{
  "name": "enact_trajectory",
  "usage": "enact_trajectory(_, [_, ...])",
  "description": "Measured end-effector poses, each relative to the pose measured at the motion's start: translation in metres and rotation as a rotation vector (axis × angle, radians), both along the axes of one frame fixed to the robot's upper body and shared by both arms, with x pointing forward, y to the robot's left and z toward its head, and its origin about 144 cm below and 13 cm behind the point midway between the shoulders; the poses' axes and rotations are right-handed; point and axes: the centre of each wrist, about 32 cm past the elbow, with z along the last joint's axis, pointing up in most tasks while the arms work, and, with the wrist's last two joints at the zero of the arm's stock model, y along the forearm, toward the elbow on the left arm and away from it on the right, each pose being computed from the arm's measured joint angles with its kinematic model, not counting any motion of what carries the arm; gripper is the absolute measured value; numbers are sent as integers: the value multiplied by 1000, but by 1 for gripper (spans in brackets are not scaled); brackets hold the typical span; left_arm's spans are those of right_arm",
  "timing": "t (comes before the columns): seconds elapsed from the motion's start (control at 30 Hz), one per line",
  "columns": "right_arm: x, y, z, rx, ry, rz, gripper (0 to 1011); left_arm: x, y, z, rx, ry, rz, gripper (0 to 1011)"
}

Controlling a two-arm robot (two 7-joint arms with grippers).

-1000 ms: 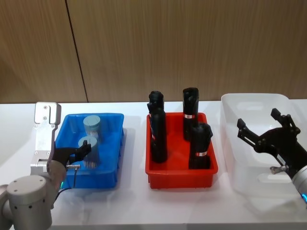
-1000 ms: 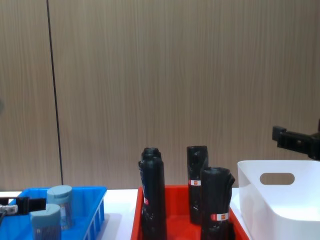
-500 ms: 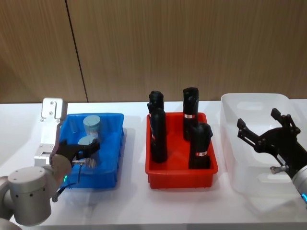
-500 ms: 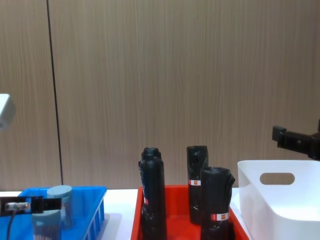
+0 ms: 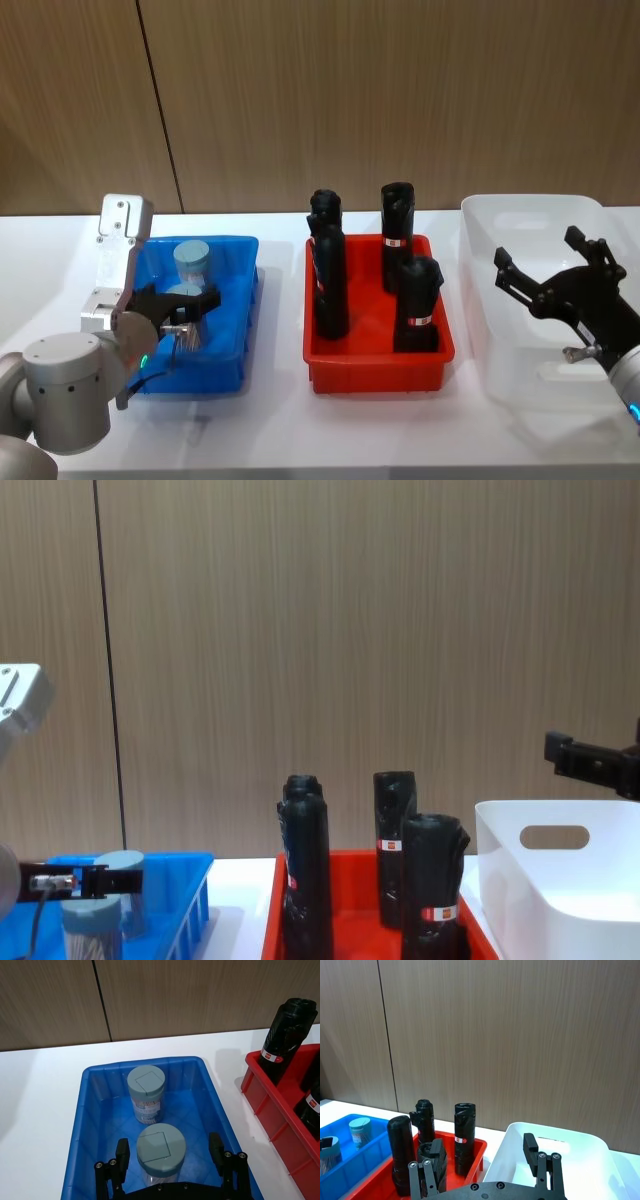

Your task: Pick the cotton swabs from the blue box and place them into the white box.

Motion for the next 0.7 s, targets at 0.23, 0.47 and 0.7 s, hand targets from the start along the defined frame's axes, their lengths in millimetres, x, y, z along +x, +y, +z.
enact_trajectory(0.23, [0, 0, 0, 0, 0, 0, 1001, 3, -1, 1, 8, 20, 13, 1003])
enact_trajectory(0.47, [0, 0, 0, 0, 0, 0, 1001, 4, 0, 0, 14, 35, 22, 1003])
enact_trajectory(0.7, [0, 0, 0, 0, 0, 0, 1001, 7, 1, -3, 19, 58, 18, 1003])
